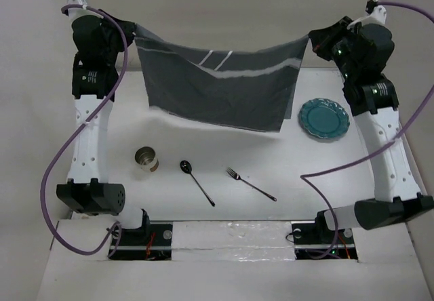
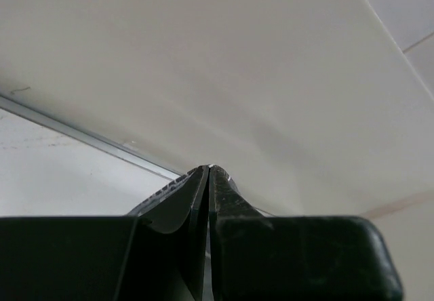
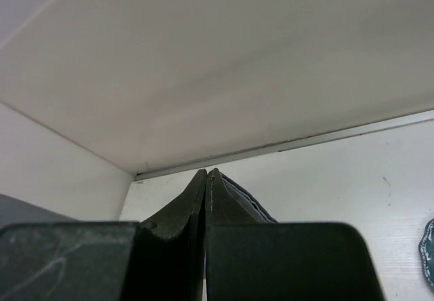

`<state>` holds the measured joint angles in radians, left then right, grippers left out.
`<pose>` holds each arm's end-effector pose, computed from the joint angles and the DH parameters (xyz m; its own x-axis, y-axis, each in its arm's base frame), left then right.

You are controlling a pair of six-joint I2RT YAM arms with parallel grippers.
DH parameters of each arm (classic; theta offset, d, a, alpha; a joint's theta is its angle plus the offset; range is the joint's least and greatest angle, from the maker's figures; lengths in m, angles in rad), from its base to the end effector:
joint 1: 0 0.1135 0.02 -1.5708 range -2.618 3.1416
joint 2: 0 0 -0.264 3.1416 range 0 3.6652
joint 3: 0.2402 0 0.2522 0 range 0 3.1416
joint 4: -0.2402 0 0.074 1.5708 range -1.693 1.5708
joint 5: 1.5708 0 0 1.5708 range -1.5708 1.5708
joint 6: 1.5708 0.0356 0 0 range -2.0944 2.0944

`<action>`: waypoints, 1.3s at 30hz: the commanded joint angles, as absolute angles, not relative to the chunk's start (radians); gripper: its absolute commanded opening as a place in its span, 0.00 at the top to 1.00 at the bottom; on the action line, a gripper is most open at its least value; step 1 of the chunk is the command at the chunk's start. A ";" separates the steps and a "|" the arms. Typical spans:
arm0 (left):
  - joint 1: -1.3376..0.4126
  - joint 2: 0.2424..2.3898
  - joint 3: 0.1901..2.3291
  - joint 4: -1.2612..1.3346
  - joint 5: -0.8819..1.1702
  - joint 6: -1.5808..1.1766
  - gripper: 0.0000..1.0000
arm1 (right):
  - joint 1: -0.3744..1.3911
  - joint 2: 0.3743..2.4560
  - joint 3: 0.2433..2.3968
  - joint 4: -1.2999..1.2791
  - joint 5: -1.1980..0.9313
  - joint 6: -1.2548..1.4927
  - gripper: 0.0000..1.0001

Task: Set the dinner table for one person

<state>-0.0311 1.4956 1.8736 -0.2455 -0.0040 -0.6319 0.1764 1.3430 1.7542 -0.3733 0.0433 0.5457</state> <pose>0.3142 -0.0096 0.5374 0.0905 -0.5938 -0.7995 0.0999 0.8042 -0.5859 0.2665 0.0459 0.5277 -0.0370 0.5201 -0.8533 -0.1328 0.8437 0.5201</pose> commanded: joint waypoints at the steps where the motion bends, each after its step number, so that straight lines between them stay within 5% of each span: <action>1: 0.014 1.531 1.865 -0.172 0.136 -0.692 1.00 | 0.141 1.475 1.851 -0.396 0.011 0.523 1.00; 13: 0.023 1.738 2.074 -0.109 0.199 -0.831 1.00 | 0.072 2.045 2.627 -0.523 -0.185 0.606 1.00; 16: 0.035 1.747 2.128 -0.107 0.221 -0.848 1.00 | 0.048 2.025 2.609 -0.464 -0.215 0.655 1.00; 21: 0.098 1.645 1.940 -0.011 0.288 -0.880 1.00 | 0.014 1.870 2.330 -0.396 -0.288 0.650 1.00; 24: 0.149 1.534 1.589 0.084 0.330 -0.879 1.00 | 0.005 1.786 2.130 -0.350 -0.330 0.627 1.00; 25: 0.175 1.488 1.445 0.124 0.386 -0.871 1.00 | 0.005 1.691 1.871 -0.271 -0.360 0.611 1.00; 32: 0.184 1.431 1.037 0.182 0.442 -0.769 1.00 | 0.014 1.603 1.336 -0.124 -0.416 0.598 1.00; 39: 0.193 1.485 0.842 0.158 0.414 -0.693 1.00 | 0.014 1.698 1.158 -0.150 -0.431 0.551 1.00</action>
